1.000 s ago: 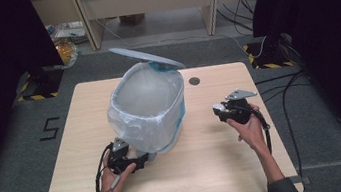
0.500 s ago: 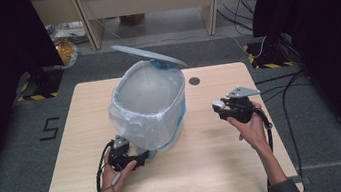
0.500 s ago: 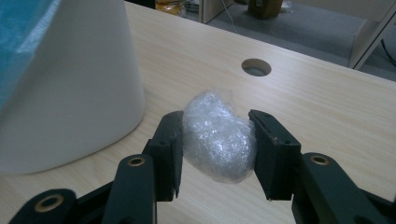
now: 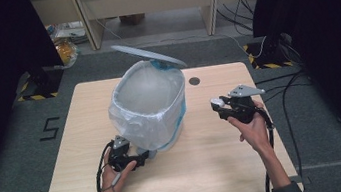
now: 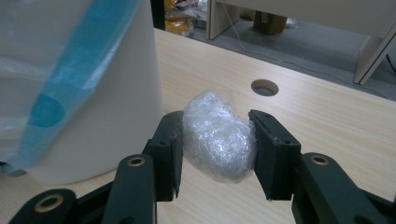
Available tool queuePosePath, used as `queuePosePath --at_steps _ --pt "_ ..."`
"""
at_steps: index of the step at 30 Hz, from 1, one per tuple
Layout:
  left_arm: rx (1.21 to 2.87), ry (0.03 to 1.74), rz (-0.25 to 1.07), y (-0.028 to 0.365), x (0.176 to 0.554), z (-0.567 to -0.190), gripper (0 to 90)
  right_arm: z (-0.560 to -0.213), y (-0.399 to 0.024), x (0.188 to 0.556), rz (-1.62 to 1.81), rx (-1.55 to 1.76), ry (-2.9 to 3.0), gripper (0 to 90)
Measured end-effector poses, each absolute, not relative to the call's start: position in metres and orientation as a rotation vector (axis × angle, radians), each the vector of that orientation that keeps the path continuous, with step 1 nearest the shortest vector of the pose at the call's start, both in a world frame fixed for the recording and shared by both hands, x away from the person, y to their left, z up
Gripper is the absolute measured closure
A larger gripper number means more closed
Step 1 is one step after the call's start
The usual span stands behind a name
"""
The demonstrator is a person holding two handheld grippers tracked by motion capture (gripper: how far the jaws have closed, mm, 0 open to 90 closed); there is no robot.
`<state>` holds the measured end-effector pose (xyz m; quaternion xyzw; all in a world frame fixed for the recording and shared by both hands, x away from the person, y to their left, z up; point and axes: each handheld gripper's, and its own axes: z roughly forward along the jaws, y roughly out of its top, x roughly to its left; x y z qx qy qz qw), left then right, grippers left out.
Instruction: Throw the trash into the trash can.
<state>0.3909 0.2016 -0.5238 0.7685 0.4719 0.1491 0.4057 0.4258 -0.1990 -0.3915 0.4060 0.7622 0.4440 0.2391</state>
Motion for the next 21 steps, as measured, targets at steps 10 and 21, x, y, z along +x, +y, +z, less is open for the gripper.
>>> queuePosePath --at_steps 10,21 --pt "1.94 1.188 0.374 0.202 0.391 -0.524 9.6 -0.365 -0.19 0.411 1.273 1.054 2.062 56.5" --pt "1.94 1.188 0.373 0.202 0.391 -0.524 9.6 -0.327 -0.176 0.408 1.31 0.988 2.049 56.5"
